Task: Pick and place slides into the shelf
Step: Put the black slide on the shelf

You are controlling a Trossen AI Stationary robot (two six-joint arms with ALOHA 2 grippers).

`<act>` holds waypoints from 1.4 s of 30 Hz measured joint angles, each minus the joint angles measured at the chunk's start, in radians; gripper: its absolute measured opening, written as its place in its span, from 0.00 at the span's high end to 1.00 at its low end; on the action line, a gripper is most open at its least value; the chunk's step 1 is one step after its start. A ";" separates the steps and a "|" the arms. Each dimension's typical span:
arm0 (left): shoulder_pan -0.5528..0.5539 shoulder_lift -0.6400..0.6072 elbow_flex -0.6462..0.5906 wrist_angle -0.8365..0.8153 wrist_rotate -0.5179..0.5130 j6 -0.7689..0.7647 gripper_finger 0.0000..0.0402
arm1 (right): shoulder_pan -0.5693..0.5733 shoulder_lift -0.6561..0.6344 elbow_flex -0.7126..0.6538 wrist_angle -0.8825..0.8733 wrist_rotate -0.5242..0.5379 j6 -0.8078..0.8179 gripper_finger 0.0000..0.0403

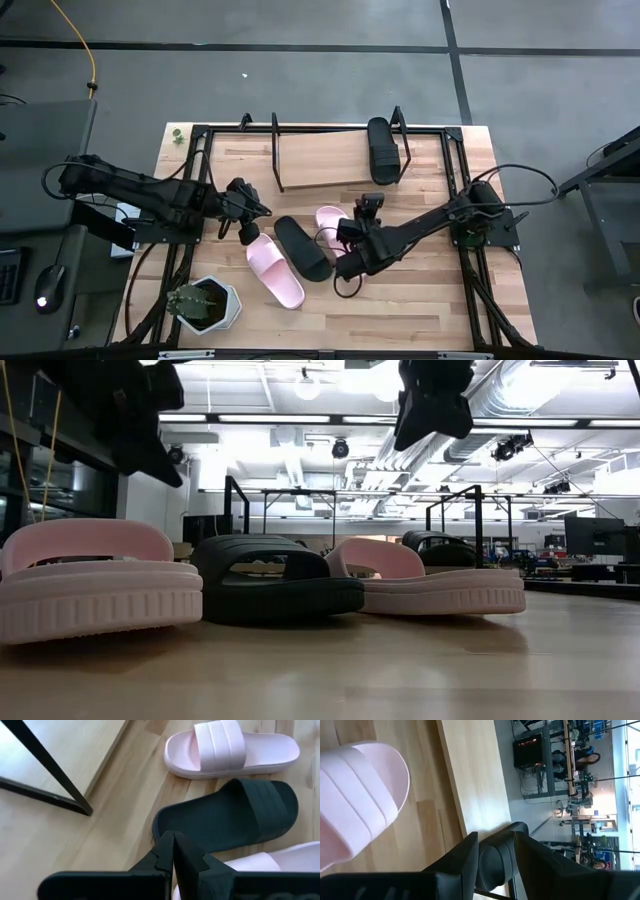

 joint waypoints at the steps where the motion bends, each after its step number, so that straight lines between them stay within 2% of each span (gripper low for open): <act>1: 0.000 0.000 -0.002 -0.002 0.001 -0.007 1.00 | -0.002 0.000 0.000 0.000 0.001 -0.009 0.71; 6: 0.000 0.000 -0.004 -0.002 0.025 -0.012 0.94 | -0.006 0.000 0.000 0.000 0.022 -0.016 0.71; 17: 0.000 0.020 -0.004 0.004 0.011 -0.026 0.62 | -0.006 0.000 0.000 0.001 0.021 -0.016 0.71; 24: 0.000 0.114 -0.028 0.080 0.001 -0.012 0.49 | -0.006 0.000 0.000 0.002 0.018 -0.016 0.71; 29: 0.000 0.182 -0.028 0.134 0.035 0.010 0.46 | -0.006 0.000 0.000 0.003 0.018 -0.016 0.71; 42: 0.009 0.298 -0.029 0.193 0.078 0.013 0.49 | -0.006 0.000 0.000 0.008 0.017 -0.016 0.71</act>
